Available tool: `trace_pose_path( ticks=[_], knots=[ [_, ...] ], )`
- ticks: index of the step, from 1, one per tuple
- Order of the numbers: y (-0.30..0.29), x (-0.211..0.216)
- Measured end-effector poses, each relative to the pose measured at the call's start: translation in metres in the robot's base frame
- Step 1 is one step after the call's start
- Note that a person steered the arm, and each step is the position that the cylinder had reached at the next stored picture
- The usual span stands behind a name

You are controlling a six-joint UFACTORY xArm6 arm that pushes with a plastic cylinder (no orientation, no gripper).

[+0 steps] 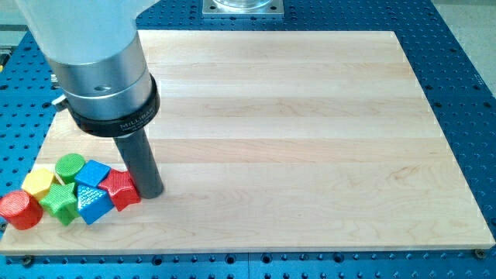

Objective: Move the yellow heart slightly up

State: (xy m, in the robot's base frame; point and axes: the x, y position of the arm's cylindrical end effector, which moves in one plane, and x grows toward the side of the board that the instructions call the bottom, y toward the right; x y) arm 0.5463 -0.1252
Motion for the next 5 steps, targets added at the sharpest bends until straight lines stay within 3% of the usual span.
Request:
trace_pose_path(
  ticks=[2, 3, 5],
  knots=[
    [0.053, -0.057],
    [0.053, -0.071],
    [-0.090, -0.076]
  ],
)
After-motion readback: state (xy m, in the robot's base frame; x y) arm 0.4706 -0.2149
